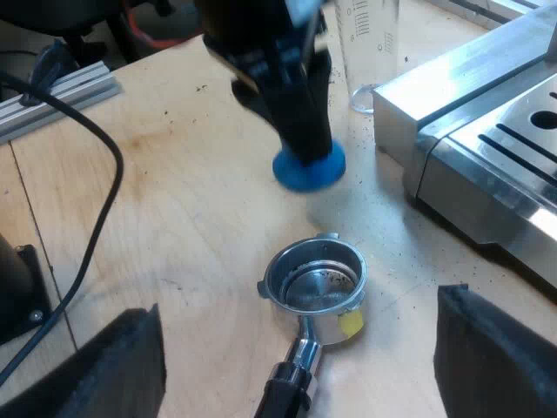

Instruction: Grind coffee beans and then tamp

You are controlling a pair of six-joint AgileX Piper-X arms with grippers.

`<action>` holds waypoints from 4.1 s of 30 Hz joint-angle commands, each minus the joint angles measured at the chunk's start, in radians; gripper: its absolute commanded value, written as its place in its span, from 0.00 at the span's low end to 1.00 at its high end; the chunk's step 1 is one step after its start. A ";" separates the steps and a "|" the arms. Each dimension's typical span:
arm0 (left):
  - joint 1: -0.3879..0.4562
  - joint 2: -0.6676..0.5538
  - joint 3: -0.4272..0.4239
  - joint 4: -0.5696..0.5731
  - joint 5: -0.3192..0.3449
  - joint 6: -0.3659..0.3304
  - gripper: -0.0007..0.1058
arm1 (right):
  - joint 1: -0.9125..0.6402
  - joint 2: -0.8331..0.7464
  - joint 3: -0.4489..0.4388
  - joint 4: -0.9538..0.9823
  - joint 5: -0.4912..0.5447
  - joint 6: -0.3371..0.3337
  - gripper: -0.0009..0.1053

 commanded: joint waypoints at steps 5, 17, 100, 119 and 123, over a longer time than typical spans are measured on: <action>-0.005 -0.192 -0.004 0.055 -0.016 0.007 0.01 | 0.003 -0.002 -0.004 0.000 -0.001 -0.010 0.63; -0.005 -0.399 -0.004 0.119 0.178 -0.003 0.01 | 0.003 0.031 0.058 0.053 -0.001 -0.094 0.63; -0.238 0.027 0.128 -0.108 0.153 -0.055 0.01 | 0.003 0.071 0.134 -0.083 -0.009 -0.077 0.63; -0.238 0.027 0.244 -0.155 0.110 -0.055 0.01 | 0.003 0.071 0.134 -0.083 -0.009 -0.077 0.63; -0.238 0.027 0.231 -0.151 0.110 -0.055 0.01 | 0.003 0.071 0.134 -0.083 -0.009 -0.077 0.63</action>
